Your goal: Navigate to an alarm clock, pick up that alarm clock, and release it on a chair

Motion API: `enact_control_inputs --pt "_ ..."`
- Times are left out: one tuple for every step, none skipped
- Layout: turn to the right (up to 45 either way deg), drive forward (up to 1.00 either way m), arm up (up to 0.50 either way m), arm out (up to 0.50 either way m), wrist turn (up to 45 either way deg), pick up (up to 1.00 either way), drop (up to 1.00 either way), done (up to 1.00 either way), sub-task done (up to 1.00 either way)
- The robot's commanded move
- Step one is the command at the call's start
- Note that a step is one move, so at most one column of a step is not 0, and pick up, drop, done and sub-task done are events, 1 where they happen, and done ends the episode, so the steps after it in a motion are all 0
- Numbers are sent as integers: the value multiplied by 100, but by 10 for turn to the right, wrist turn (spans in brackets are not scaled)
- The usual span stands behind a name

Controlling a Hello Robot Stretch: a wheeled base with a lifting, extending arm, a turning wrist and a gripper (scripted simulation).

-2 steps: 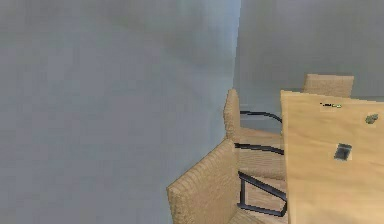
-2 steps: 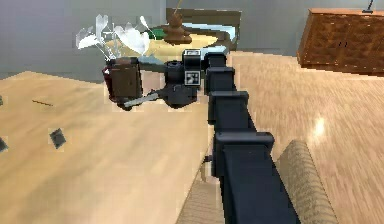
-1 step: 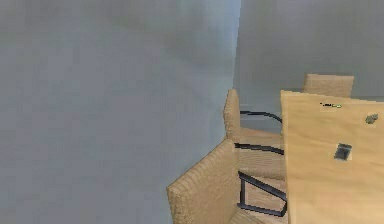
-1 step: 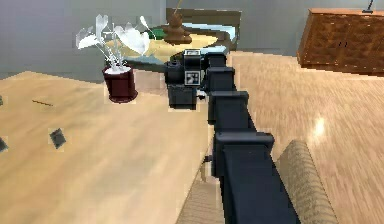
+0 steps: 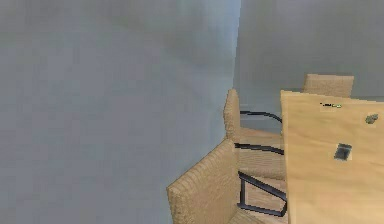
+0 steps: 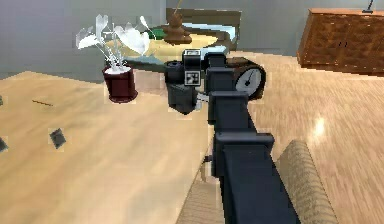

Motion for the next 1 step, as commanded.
enact_control_inputs --pt "0 0 -36 0 0 0 0 0 0"
